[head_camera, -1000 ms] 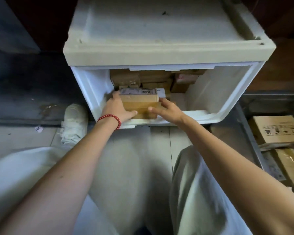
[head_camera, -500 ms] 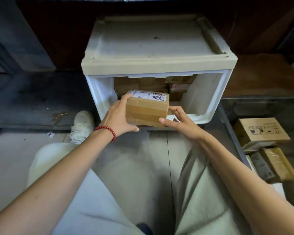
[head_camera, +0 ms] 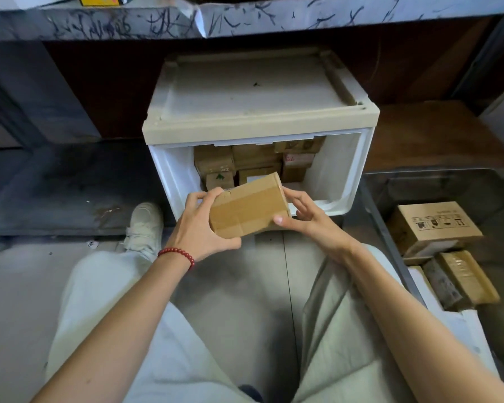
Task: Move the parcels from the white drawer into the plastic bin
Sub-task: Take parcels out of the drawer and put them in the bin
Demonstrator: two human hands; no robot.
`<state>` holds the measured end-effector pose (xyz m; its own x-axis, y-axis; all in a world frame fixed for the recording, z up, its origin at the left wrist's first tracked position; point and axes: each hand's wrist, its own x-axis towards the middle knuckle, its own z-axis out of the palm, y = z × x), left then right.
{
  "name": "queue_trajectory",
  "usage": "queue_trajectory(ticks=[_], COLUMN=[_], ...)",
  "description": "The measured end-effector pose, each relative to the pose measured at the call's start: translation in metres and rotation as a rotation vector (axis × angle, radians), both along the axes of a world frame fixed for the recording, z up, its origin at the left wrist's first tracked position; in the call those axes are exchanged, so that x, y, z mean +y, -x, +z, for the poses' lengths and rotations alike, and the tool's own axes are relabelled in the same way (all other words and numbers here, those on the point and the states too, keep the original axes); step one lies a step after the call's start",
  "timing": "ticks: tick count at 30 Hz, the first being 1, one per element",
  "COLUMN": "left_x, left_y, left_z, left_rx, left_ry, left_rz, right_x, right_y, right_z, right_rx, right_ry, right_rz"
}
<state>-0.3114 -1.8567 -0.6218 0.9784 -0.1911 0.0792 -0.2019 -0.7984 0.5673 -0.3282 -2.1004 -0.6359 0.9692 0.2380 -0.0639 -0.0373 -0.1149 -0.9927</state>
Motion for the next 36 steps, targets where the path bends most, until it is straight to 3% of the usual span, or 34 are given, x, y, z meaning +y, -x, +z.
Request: queue_trajectory(ticks=[4,10,20,25,28,31,33,36], left_x=[-0.008,-0.010,-0.010,-0.011,-0.010,-0.012,-0.014,-0.025], left_y=[0.002,-0.005,-0.007,-0.003,-0.002,-0.003,-0.004,-0.007], left_z=[0.002,-0.004,-0.002,0.003,-0.001,-0.004,-0.001,0.011], left_rx=[-0.007,0.202,0.288,0.338,0.370,0.293,0.292,0.284], left_ry=[0.141,0.389,0.621,0.611,0.461,0.211,0.206,0.209], left_rz=[-0.019,0.099,0.200,0.108,0.041,-0.068,-0.080,-0.084], right_x=[-0.004,-0.001,0.004,-0.002,-0.006,-0.008,-0.011,-0.018], right_y=[0.000,-0.005,-0.019,-0.024,-0.022,-0.021,-0.021,-0.018], right_z=[0.005,0.001,-0.014,-0.016,-0.018,-0.017,-0.016,0.000], right_rx=[0.055,0.106,0.219,0.244,0.208,0.146,0.089,0.034], right_ry=[-0.078,-0.028,-0.089,-0.127,-0.104,0.065,0.218,0.191], right_rz=[-0.032,-0.118,-0.288,-0.302,-0.293,-0.388,-0.409,-0.448])
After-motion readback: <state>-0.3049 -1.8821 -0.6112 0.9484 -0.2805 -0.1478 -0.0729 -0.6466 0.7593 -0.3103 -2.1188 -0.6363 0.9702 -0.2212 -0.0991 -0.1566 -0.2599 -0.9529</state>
